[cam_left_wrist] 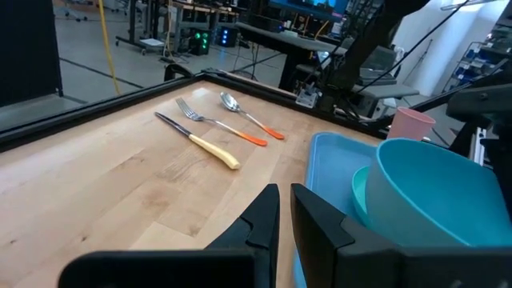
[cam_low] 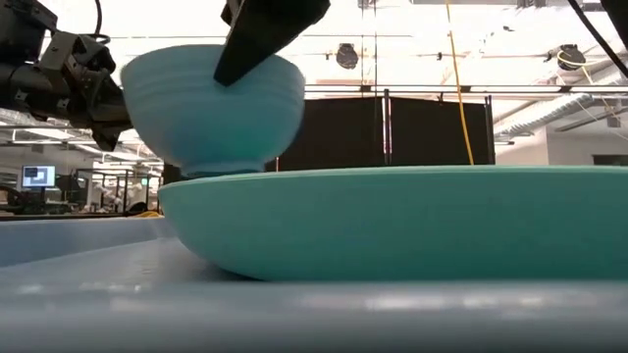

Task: Set up tray
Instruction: Stack the blue bowl on top of the green plate on the tray

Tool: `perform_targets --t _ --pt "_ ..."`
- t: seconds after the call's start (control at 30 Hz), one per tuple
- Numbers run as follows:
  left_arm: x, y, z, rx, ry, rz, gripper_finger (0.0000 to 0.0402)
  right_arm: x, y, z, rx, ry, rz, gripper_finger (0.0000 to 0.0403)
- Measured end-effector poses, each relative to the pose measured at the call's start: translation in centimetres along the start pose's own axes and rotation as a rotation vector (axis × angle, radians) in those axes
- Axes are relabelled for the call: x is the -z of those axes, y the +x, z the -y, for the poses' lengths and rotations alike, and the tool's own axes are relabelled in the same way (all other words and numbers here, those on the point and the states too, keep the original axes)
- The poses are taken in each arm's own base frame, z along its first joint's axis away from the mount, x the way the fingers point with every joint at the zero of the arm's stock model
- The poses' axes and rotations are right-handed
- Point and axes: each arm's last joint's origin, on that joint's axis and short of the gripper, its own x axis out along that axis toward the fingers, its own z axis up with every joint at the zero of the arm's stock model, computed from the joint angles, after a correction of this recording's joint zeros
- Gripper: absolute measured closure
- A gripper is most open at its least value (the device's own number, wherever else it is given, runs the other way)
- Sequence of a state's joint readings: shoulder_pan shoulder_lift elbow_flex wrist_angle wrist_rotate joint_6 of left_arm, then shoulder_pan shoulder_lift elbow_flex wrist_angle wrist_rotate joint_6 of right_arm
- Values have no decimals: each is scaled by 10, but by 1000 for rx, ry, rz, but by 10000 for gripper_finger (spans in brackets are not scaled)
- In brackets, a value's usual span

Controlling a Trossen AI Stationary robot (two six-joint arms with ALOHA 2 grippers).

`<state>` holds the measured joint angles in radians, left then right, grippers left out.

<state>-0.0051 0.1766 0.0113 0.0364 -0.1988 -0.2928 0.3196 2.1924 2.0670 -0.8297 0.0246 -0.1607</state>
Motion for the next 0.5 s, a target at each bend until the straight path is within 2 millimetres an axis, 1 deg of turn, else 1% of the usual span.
perform_targets --t 0.27,0.37,0.43,0.5 --pt "1 0 0 18 -4 -9 364 2 -12 -24 24 70 -20 402" --pt "1 0 0 18 -9 -10 364 10 -13 -34 17 90 -22 403" --pt "1 0 0 18 -9 -10 364 15 -14 -40 15 106 18 403" --pt "1 0 1 18 -9 -10 364 24 -16 -44 12 126 44 403"
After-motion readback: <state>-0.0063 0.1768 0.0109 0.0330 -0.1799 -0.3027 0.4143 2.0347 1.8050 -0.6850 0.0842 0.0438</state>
